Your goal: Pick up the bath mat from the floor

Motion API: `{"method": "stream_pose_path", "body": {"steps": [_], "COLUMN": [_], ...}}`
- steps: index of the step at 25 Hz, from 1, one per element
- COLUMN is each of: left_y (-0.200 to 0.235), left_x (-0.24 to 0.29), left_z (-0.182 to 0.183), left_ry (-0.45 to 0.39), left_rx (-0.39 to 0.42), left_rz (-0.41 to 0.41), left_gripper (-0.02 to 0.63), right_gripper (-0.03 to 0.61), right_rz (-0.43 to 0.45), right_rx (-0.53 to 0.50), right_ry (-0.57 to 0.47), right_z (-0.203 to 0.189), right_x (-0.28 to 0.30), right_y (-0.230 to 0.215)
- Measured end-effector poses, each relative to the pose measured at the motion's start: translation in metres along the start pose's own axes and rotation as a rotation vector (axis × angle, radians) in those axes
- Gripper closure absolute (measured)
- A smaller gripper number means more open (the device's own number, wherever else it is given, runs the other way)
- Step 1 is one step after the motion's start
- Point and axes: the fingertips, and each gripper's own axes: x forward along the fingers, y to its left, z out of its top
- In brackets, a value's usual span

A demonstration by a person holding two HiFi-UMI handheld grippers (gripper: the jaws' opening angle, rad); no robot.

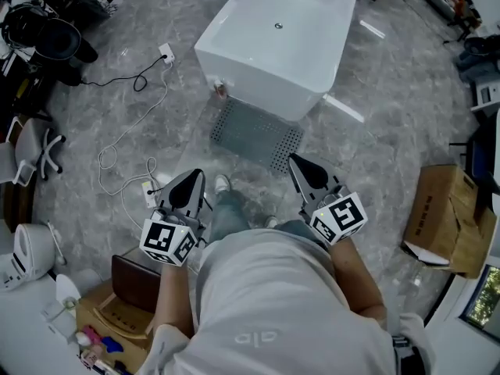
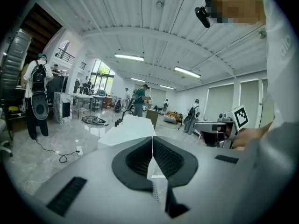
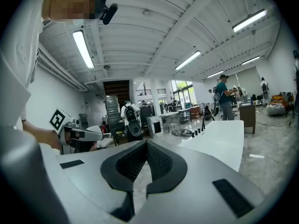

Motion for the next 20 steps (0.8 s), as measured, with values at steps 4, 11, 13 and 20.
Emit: {"method": "stream_pose_path", "body": {"steps": [4,11,13,20], "left_y": [0.051,0.127,0.146,0.205], "left_x": [0.025,0.07,0.081,0.115], "left_z": [-0.001,-0.004,-0.009,-0.036], "left_ry": [0.034,0.094,0.115,0.221], "left_rx": [-0.015,-0.044,-0.048,-0.087], "left_rz": [-0.021,-0.084,-0.103,-0.145], "left_gripper": [0.597,0.595,0.595,0.59], "right_gripper": [0.552,0.552,0.552,0.551], "right_rz": [-0.03,-0.097,-0.115,-0.228], "right_rx": [0.018,0.04,0.038,0.078], "right_ry": [0.044,0.088,0.095,0.137], "right_z": [-0.005,-0.009,-0.01,-0.024], "right_x": [0.05,0.123,0.14,0.176], "right_y": [-0.005,-0.019,-0.022,-0.039]}}
